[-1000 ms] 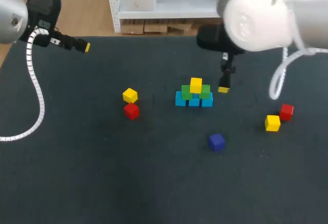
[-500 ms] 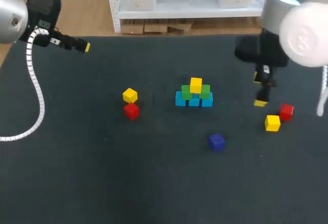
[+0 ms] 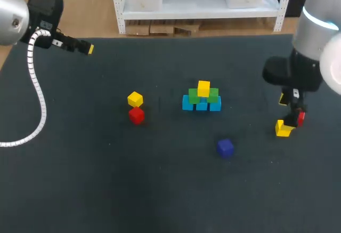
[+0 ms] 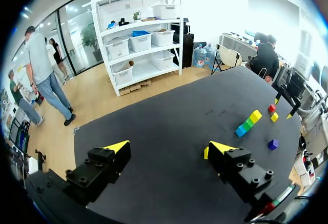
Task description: Place the blue cubes, place green cubes on the blue cubes, place the yellow cubes on the green cubes, then place the red cubes on the yellow cubes, and place purple cube on the red cubes.
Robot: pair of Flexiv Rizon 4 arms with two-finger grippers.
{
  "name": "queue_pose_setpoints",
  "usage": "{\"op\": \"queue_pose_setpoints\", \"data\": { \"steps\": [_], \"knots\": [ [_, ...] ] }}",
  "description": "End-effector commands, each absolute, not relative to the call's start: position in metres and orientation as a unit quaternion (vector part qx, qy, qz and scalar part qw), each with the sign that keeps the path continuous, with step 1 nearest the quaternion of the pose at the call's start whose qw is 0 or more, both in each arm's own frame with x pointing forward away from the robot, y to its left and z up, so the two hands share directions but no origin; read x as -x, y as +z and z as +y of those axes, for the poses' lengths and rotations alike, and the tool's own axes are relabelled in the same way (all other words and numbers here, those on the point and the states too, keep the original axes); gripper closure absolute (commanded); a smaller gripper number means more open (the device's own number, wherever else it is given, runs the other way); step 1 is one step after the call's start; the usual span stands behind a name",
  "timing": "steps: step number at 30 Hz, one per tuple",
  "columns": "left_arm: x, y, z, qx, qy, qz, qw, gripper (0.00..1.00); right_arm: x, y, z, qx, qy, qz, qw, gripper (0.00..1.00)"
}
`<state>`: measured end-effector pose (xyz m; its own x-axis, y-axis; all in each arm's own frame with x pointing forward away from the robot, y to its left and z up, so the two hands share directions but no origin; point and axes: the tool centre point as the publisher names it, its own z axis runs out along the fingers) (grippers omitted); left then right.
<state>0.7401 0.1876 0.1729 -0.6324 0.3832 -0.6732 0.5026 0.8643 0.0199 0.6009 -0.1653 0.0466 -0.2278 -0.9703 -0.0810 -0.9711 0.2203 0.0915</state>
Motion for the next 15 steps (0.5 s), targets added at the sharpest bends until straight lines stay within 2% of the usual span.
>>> {"op": "queue_pose_setpoints", "data": {
  "steps": [1,15],
  "knots": [
    [-0.740,0.173,0.189,-0.248,-0.089,0.898,0.352,0.00,-0.590,0.036,-0.168,0.626,0.059,0.777,0.017,0.00],
    [-0.740,0.173,0.189,-0.248,-0.089,0.898,0.352,0.00,-0.595,0.007,-0.179,0.662,0.014,0.749,-0.001,0.00]
  ]
}}
